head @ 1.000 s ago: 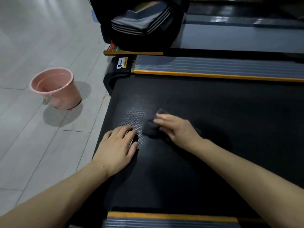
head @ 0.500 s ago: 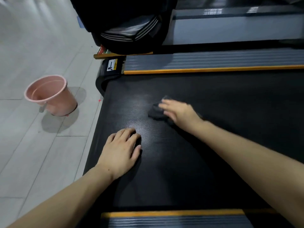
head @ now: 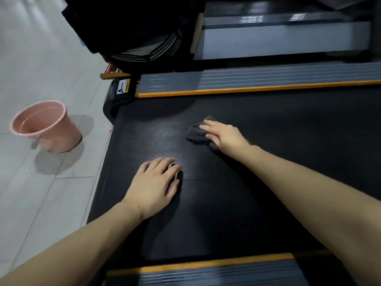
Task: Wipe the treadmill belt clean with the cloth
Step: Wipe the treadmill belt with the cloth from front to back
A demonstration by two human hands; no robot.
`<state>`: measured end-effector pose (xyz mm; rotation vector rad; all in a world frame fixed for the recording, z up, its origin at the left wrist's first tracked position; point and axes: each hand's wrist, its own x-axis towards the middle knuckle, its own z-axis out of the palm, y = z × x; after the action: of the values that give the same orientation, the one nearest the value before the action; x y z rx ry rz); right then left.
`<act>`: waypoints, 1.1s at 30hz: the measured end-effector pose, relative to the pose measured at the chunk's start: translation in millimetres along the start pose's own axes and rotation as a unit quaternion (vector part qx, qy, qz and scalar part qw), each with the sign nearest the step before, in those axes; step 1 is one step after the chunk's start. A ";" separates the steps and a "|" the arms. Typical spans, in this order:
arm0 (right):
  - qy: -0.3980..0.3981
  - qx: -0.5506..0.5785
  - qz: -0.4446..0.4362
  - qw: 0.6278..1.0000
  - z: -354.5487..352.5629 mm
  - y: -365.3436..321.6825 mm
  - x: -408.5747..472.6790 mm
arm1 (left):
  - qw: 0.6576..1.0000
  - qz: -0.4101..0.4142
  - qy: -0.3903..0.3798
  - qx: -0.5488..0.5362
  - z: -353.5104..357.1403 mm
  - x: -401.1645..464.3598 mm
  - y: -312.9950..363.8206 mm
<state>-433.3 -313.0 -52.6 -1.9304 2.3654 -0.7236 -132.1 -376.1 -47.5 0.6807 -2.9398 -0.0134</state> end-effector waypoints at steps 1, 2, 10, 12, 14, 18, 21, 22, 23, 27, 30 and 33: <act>0.003 0.014 -0.023 1.000 0.2 -8.3 -17.6 | 1.000 -0.006 -0.001 -0.002 -1.5 2.1 0.4; -0.001 0.033 -0.052 0.998 -1.6 -17.5 -42.7 | 1.000 -0.014 -0.003 -0.003 -2.9 3.2 0.4; -0.124 0.082 -0.258 0.955 -25.2 -11.9 -101.3 | 0.998 -0.008 -0.053 0.012 3.9 3.3 2.9; -0.067 0.045 -0.153 0.985 -24.2 15.1 -51.2 | 0.997 -0.019 -0.069 0.011 1.3 -2.2 10.9; -0.024 0.004 -0.020 1.000 -22.2 30.0 -20.8 | 0.997 -0.023 -0.067 0.014 -2.2 -10.6 18.9; 0.012 0.015 0.010 1.000 -5.4 -2.3 -50.3 | 0.996 -0.004 -0.083 0.028 -11.8 -34.3 30.5; -0.047 0.087 -0.096 0.990 -8.5 -44.4 -131.7 | 0.994 0.004 -0.106 0.038 -16.5 -54.2 35.2; -0.074 0.105 -0.138 0.982 -12.7 -55.5 -159.8 | 0.993 0.006 -0.113 0.041 -18.4 -60.1 36.3; -0.106 0.120 -0.175 0.971 -19.2 -66.1 -183.9 | 0.992 0.006 -0.121 0.045 -19.8 -66.4 37.6; -0.182 0.123 -0.262 0.940 -44.3 -61.8 -183.0 | 0.990 -0.036 -0.132 0.043 -29.8 -87.3 48.0; -0.120 0.060 -0.197 0.971 -28.9 -41.0 -127.5 | 0.989 -0.062 -0.132 0.031 -37.8 -101.6 56.5; -0.038 0.049 0.038 0.997 -14.2 -46.6 -108.9 | 0.988 -0.069 -0.134 0.028 -45.2 -116.4 66.5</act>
<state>-367.7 -213.3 -54.2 -1.7859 2.2992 -0.7324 -51.9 -264.5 -13.9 0.9607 -3.1500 -0.0392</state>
